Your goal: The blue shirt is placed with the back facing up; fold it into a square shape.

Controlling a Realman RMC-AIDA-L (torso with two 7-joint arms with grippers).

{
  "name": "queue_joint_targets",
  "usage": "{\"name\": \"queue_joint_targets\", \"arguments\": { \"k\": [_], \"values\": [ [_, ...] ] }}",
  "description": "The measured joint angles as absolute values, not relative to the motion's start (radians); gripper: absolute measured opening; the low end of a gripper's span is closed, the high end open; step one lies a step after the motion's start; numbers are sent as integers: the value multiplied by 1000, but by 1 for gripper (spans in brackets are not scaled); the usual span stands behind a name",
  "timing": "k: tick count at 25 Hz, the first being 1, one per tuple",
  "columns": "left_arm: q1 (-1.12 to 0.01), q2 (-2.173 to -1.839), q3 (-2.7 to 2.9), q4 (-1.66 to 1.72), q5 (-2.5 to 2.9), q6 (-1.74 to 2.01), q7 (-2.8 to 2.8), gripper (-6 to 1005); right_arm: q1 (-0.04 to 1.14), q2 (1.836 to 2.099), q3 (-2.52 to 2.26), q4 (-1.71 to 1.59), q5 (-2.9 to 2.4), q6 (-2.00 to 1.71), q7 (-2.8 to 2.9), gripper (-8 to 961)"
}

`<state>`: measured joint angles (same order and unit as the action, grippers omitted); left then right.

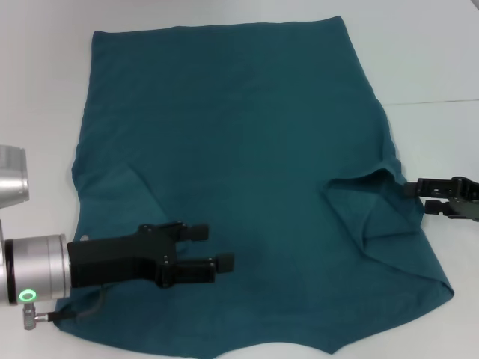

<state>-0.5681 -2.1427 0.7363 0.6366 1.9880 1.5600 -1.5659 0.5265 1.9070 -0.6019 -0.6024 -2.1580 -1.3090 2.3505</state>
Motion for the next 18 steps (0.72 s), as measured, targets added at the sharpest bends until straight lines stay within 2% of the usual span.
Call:
{"name": "queue_joint_targets", "arguments": {
  "k": [18],
  "values": [
    [-486, -2121, 656, 748, 2119, 1584, -1748, 879, 526, 1920, -529, -515, -2053, -1410, 2086, 821]
  ]
}}
